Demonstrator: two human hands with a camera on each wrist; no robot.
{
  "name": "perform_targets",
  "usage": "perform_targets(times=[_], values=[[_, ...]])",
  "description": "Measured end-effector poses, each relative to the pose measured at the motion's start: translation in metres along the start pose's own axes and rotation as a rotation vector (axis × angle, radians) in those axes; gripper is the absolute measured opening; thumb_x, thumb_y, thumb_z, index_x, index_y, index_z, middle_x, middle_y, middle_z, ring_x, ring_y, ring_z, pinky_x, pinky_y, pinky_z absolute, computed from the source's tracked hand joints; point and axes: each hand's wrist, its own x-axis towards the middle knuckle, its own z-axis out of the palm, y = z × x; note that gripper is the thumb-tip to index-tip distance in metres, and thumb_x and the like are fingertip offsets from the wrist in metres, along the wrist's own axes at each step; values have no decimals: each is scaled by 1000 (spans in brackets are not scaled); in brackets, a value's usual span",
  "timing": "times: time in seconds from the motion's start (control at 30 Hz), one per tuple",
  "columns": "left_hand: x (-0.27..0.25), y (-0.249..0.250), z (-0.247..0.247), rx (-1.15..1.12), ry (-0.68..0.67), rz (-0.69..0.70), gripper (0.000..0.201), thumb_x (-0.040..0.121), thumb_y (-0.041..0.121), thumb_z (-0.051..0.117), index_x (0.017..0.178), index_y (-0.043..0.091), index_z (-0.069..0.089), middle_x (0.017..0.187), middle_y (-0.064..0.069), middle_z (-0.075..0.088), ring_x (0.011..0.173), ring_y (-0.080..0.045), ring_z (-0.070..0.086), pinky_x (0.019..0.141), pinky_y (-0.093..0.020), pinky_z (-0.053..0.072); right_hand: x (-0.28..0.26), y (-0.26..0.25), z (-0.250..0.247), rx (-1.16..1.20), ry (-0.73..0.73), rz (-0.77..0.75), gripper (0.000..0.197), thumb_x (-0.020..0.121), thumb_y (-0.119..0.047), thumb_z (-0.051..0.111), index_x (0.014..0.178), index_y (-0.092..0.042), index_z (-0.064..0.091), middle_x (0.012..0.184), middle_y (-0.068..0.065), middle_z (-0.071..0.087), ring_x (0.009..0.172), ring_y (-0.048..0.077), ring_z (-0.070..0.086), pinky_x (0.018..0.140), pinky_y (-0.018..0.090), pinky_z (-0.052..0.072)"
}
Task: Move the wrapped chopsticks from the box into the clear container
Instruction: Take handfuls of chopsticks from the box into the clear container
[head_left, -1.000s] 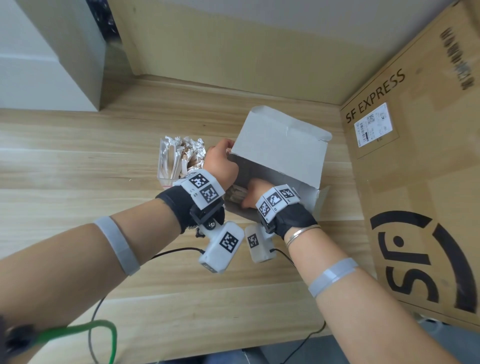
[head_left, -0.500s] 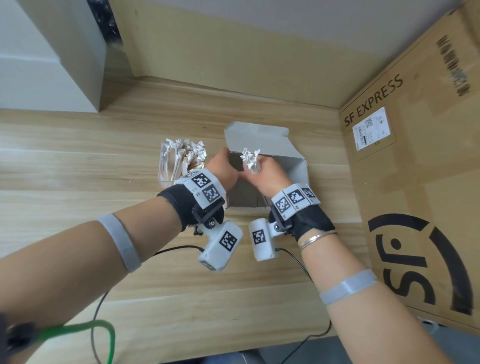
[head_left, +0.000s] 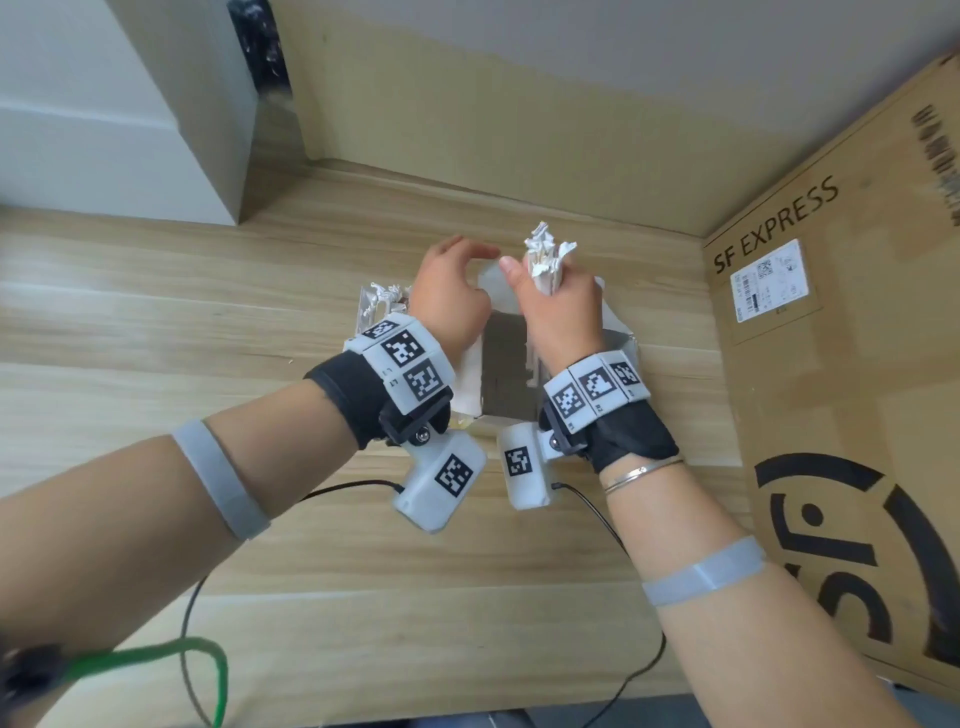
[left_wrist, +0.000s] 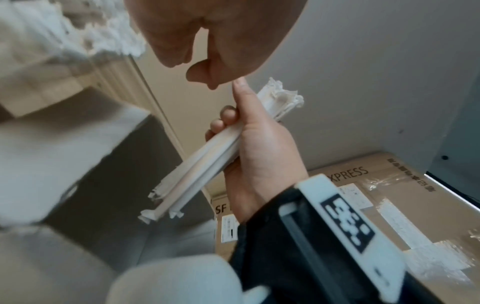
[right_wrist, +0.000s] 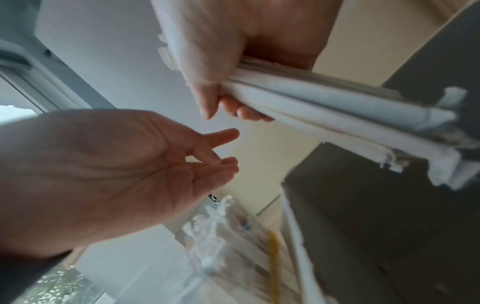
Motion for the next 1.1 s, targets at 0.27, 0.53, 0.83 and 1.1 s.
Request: perform_targets(times=[0.27, 0.53, 0.83, 1.1], values=[[10, -20, -38, 65, 109, -21, 46, 74, -8, 48, 109, 17, 62, 137, -10, 44, 132, -23, 39, 109, -23, 28, -7, -46, 18, 257, 41, -261, 34, 83, -30, 59, 61, -8, 46, 54, 11, 47, 54, 32, 49, 60, 35, 46], [11, -48, -55, 173, -77, -175, 31, 84, 7, 53, 114, 12, 60, 119, -13, 61, 99, -29, 60, 84, -33, 50, -12, -70, 35, 577, -62, -313, 27, 86, -11, 58, 65, -23, 46, 44, -9, 47, 44, 15, 46, 56, 31, 42], [13, -51, -69, 136, -96, -153, 26, 88, 12, 52, 110, 7, 65, 110, -18, 68, 87, -27, 59, 74, -27, 43, -17, -54, 66, 609, -181, -238, 26, 85, -17, 59, 64, -31, 52, 45, -8, 53, 48, 17, 50, 67, 37, 45], [16, -51, -69, 141, -152, -200, 30, 89, 2, 45, 114, 7, 62, 114, -17, 66, 93, -31, 62, 77, -35, 50, -14, -23, 77, 112, -292, -177, 22, 68, -33, 74, 77, -31, 54, 83, -4, 66, 98, 21, 55, 87, 34, 45]])
